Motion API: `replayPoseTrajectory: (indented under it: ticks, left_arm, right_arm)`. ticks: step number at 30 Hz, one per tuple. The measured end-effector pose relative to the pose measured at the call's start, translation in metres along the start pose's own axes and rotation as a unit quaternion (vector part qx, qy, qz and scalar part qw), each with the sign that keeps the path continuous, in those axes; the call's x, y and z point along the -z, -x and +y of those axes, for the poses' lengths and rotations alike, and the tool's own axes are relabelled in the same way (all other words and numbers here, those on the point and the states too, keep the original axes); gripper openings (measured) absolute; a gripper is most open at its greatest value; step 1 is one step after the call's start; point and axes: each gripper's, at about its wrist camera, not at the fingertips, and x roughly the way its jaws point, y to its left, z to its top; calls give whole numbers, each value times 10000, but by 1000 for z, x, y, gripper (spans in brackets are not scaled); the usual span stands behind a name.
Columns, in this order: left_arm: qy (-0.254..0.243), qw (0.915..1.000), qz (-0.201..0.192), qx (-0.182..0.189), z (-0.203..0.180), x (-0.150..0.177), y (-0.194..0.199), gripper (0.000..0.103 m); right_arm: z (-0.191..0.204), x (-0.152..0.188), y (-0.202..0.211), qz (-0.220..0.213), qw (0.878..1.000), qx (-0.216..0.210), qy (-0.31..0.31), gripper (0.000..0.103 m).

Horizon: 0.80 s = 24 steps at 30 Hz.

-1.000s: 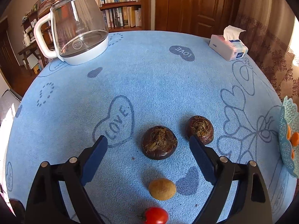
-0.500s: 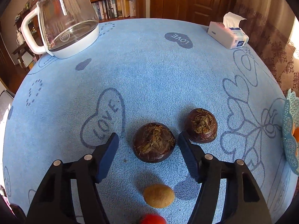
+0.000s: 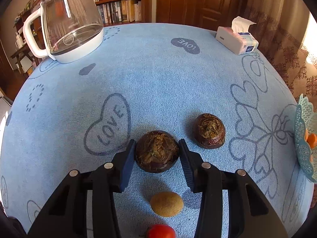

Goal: Organize fruits
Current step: 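Grasp the dark brown round fruit with the left tool, then grasp the small red tomato with the right tool while the left holds the dark fruit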

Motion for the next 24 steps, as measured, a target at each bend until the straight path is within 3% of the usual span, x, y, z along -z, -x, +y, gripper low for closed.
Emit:
replayPoseTrajectory:
  ticks: [12, 19, 24]
  left_arm:
    - [134, 9980, -615, -6, 8, 15, 50, 44]
    - [500, 9939, -986, 49, 26, 31, 77, 44]
    - [590, 9907, -1220, -145, 36, 40, 88, 44]
  right_arm:
    - [16, 11, -9, 166, 9996, -78, 207, 82]
    - [31, 24, -18, 341, 9984, -160, 416, 82]
    - [48, 41, -28, 613, 9961, -279, 571, 82]
